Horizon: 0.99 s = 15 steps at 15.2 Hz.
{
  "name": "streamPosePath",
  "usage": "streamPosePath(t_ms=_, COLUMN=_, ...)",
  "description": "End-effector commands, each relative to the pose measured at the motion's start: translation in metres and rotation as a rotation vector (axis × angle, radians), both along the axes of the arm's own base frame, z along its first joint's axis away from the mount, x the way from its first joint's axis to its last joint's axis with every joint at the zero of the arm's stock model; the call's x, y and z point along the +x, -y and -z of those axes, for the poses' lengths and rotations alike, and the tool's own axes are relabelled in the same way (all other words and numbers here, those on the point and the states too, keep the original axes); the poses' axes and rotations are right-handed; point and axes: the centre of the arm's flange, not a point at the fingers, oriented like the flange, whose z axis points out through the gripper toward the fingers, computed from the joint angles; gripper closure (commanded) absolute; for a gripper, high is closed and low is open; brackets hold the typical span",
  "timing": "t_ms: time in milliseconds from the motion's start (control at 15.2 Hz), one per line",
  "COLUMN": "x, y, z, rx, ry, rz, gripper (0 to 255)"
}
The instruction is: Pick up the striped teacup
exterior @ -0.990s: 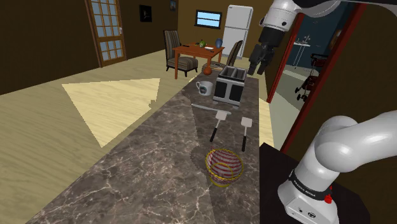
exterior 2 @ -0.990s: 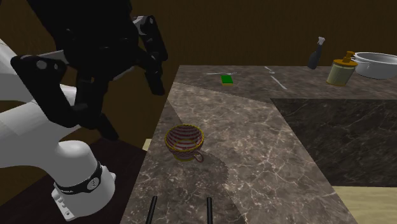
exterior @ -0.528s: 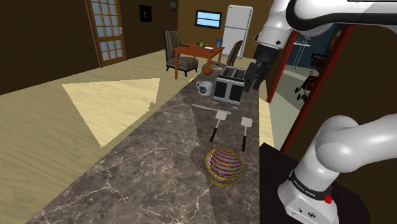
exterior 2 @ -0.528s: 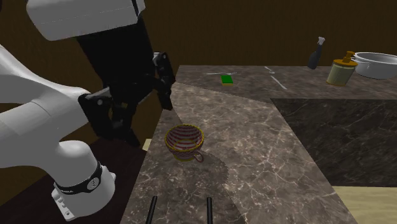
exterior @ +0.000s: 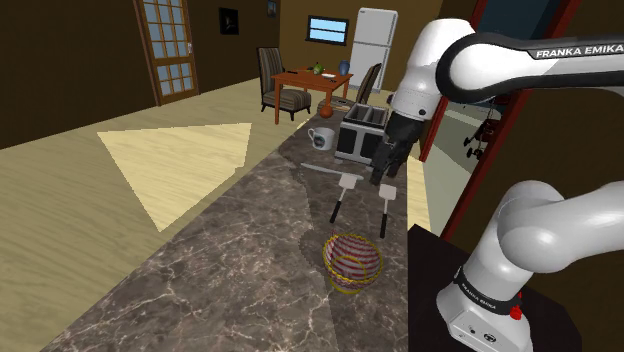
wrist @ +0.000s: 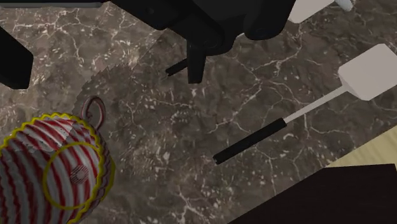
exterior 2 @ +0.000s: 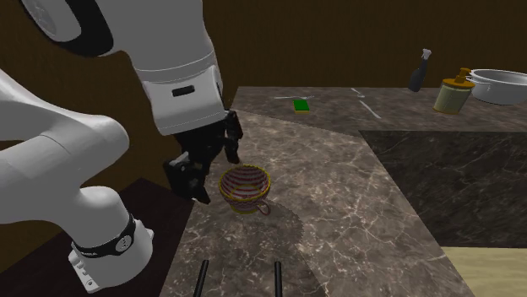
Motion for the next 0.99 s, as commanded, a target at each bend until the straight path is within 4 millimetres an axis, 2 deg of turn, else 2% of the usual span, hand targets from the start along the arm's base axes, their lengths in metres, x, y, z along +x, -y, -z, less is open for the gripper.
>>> streamPosePath(t_ms=0, x=-0.008, y=-0.017, z=0.024, rx=0.003, ry=-0.006, rz=0.0, gripper=0)
streamPosePath(t_ms=528, x=-0.033, y=-0.075, z=0.106, rx=0.013, ry=-0.033, rz=-0.008, gripper=0)
streamPosePath(t_ms=924, x=-0.034, y=-0.075, z=0.134, rx=0.013, ry=-0.033, rz=-0.009, gripper=0)
